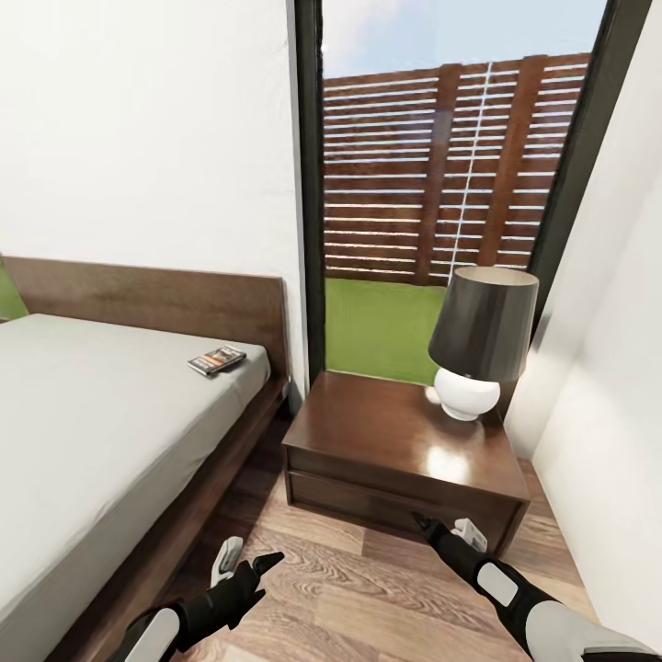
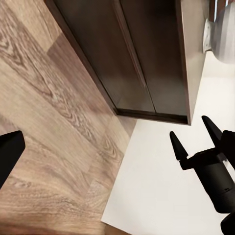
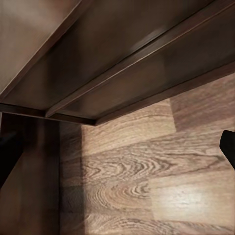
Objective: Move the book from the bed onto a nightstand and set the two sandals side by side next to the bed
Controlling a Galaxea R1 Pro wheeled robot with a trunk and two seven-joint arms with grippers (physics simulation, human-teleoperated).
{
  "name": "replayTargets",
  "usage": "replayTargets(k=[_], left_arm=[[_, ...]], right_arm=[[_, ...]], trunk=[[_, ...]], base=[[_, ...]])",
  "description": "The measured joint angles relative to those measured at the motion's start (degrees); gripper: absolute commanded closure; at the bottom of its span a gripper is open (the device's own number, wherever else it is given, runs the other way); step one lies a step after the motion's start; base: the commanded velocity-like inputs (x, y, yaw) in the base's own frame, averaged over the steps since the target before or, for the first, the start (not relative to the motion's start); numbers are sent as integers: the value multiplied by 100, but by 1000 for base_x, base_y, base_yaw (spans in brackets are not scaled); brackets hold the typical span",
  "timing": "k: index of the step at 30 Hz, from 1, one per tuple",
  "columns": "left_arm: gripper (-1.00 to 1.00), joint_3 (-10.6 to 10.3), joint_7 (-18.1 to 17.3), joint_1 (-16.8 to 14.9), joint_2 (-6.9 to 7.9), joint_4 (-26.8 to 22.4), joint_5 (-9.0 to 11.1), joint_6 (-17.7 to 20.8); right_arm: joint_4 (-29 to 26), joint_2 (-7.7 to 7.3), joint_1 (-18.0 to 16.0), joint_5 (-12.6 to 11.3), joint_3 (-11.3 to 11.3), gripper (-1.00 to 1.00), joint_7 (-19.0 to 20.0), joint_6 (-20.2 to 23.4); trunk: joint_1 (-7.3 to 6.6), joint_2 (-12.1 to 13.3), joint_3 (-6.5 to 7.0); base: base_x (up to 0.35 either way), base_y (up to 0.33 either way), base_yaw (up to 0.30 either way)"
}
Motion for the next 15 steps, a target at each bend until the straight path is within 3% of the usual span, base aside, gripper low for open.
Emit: replayTargets(k=[15], left_arm=[[-100, 17, -13, 0, -3, -26, 11, 6]], right_arm=[[0, 0, 0, 0, 40, -100, 5, 13]], trunk=[[0, 0, 0]], base=[[4, 0, 0]])
